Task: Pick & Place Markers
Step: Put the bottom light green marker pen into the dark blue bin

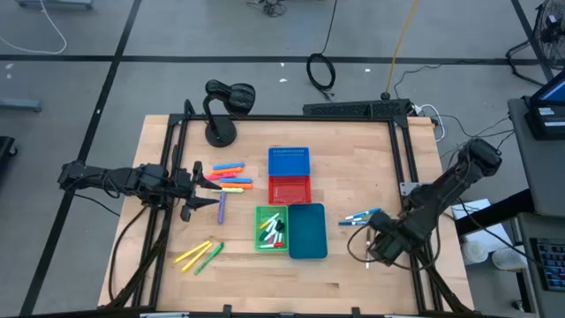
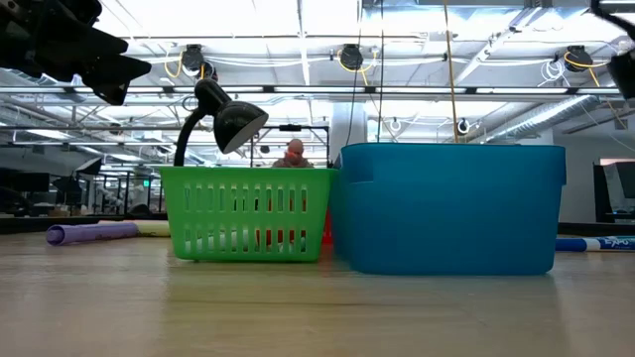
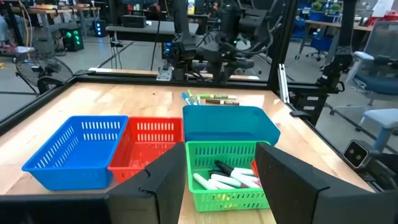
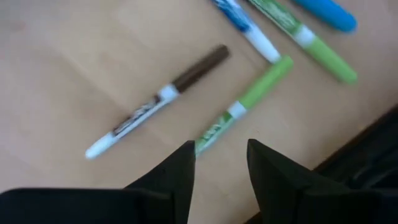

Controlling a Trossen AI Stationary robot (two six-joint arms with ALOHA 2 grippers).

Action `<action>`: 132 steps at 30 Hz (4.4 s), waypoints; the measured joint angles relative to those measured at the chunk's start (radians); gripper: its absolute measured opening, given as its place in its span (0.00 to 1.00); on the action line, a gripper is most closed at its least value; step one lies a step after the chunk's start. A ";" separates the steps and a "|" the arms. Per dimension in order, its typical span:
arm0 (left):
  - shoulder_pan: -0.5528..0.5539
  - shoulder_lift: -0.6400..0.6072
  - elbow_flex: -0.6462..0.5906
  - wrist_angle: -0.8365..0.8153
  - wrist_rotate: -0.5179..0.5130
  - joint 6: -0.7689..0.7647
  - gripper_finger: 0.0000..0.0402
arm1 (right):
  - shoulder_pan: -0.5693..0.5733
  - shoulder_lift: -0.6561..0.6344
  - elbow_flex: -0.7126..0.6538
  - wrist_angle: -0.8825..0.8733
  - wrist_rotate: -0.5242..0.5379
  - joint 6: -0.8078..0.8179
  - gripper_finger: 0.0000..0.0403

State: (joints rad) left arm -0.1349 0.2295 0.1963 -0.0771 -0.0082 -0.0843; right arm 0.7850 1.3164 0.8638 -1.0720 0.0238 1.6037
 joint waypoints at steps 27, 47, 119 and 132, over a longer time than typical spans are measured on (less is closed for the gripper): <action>0.000 0.000 0.000 0.000 0.003 0.001 0.49 | 0.029 -0.053 -0.378 0.338 -0.002 0.400 0.14; 0.000 0.000 0.000 0.000 0.003 0.001 0.49 | 0.030 -0.197 -0.342 0.358 -0.033 0.192 0.04; 0.000 0.001 0.000 -0.001 0.002 0.001 0.49 | -0.386 0.152 -0.266 1.793 0.156 -1.284 0.04; 0.000 0.000 0.000 0.001 0.002 0.001 0.49 | -0.391 0.199 -0.066 1.215 0.367 -0.959 0.05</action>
State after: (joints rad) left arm -0.1349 0.2298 0.1963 -0.0757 -0.0063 -0.0830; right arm 0.3940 1.5154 0.7979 0.1433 0.3906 0.6447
